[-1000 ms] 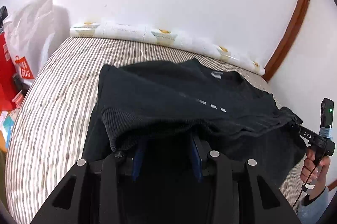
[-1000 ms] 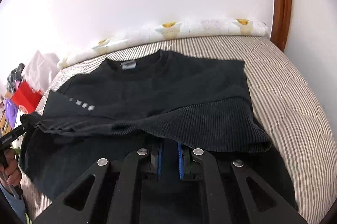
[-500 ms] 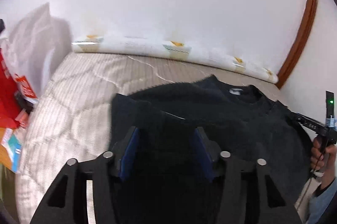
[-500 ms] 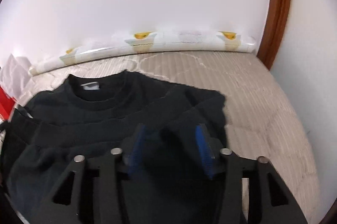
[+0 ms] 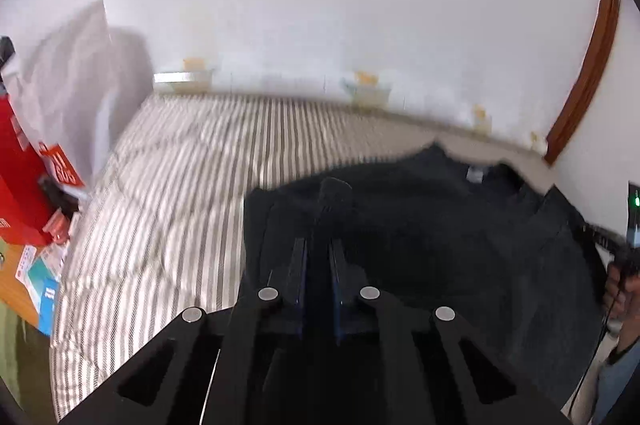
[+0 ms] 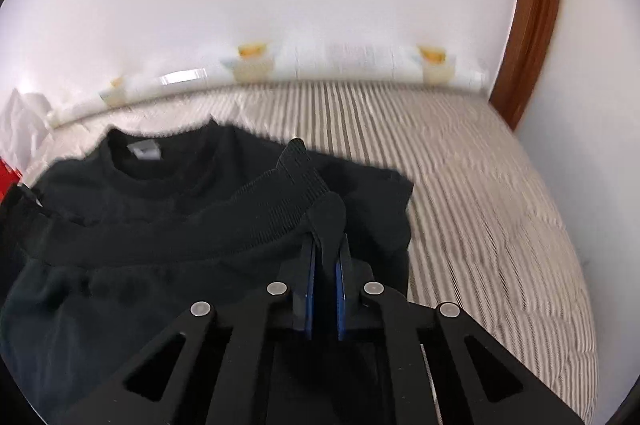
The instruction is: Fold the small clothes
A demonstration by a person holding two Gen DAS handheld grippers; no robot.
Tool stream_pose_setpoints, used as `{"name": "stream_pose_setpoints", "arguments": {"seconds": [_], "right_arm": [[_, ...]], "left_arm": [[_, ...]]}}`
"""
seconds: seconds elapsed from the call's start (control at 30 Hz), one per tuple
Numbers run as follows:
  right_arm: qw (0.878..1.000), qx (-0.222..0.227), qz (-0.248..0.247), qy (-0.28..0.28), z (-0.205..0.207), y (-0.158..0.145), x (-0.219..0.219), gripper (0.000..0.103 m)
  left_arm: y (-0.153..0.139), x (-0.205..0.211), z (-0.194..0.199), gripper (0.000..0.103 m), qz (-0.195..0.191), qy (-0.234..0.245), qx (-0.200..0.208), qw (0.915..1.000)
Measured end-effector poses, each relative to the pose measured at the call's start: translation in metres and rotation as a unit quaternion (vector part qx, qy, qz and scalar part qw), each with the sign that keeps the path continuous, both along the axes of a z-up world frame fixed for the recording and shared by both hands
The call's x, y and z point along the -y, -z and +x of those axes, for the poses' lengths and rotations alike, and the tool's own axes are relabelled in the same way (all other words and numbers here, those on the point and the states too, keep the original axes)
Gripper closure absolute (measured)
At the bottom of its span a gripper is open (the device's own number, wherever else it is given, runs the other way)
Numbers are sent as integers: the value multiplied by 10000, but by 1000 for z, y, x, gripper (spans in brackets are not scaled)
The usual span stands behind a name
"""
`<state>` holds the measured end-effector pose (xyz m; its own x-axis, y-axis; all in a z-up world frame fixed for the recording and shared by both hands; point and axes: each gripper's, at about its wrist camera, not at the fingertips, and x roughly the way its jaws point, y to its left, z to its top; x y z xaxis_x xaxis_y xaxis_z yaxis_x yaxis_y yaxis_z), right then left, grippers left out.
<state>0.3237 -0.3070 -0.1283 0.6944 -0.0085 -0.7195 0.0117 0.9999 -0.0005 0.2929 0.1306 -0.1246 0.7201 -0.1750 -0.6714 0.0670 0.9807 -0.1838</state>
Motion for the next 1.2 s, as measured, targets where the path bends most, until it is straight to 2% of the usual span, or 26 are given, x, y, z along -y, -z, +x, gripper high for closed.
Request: {"name": "stream_pose_setpoints", "arguments": {"seconds": [0.1,0.17,0.27,0.37,0.43,0.6,0.67,0.7,0.73,0.87,1.0,1.13,1.2], "right_arm": [[9984,406,381,6,-8,-18,11,96],[9977,534,409,98,-7,-23,17,96],[9994,150,70,313,10,-5,19,96],[9990,-185,90,397,20,17,23,95],[9990,-173,155,394,20,17,26,94],[9985,-354,96,414,24,25,26,88],[9979,-382,-2,527,23,26,26,77],[9972,-401,-93,621,23,27,27,65],[9970,-416,-109,647,23,27,27,63],[9973,-480,-51,562,18,26,29,63],[9968,-452,-346,563,1,21,26,63],[9957,-342,-731,451,-26,18,19,63],[9949,-306,-861,419,-43,15,16,63]], "left_arm": [[-18,3,8,93,-181,-129,258,9994],[-19,9,21,93,-106,-173,243,9995],[-5,16,38,93,17,-199,64,9998],[15,23,50,93,182,-245,-222,9993],[25,25,52,93,279,-281,-374,9985],[28,21,50,88,315,-267,-471,9980],[29,26,49,87,433,-281,-491,9975],[30,28,49,85,493,-281,-494,9972],[30,29,48,85,565,-283,-499,9968],[29,30,41,74,643,-294,-509,9962],[31,30,26,65,770,-203,-580,9951],[31,31,3,64,930,-56,-591,9939],[31,26,-12,63,879,-111,-601,9943]]}}
